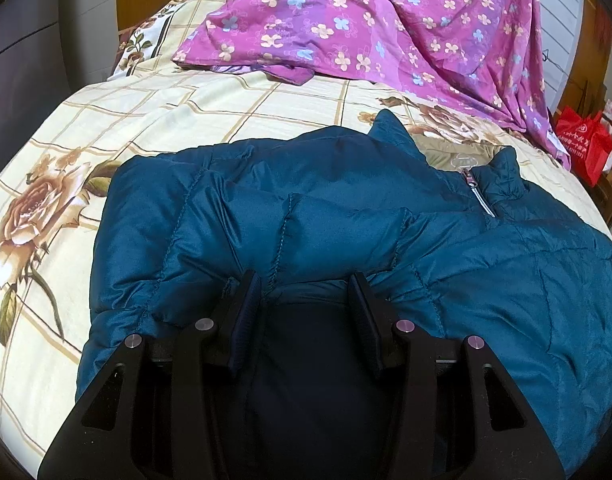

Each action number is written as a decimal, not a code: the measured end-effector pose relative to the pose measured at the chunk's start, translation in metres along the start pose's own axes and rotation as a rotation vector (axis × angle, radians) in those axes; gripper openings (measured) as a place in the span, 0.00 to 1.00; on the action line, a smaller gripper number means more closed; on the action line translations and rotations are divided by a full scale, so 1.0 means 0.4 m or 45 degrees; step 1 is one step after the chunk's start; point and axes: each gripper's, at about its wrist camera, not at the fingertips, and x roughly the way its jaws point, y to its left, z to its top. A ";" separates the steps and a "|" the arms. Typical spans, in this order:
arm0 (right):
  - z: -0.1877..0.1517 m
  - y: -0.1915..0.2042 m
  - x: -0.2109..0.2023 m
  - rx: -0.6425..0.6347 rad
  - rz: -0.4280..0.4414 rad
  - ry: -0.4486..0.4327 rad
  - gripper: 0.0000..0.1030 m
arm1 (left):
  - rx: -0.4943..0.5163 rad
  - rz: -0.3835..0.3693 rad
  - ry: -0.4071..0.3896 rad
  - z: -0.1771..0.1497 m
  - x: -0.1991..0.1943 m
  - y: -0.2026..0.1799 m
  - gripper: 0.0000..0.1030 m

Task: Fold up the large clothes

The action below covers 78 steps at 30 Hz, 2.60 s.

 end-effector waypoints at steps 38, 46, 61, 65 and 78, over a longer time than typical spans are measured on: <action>-0.593 -0.226 -0.340 0.360 0.435 0.081 0.78 | 0.064 -0.037 0.023 -0.540 -0.652 0.377 0.71; -0.601 -0.218 -0.344 0.387 0.514 0.069 0.78 | -0.018 -0.051 -0.025 -0.591 -0.675 0.439 0.71; -0.591 -0.220 -0.325 0.451 0.627 0.066 0.78 | -0.110 -0.305 0.107 -0.707 -0.714 0.434 0.70; -0.588 -0.205 -0.327 0.420 0.604 0.064 0.81 | -0.074 -0.413 0.151 -0.731 -0.712 0.366 0.71; -0.594 -0.170 -0.326 0.311 0.619 0.080 0.84 | -0.002 -0.525 0.166 -0.749 -0.690 0.323 0.37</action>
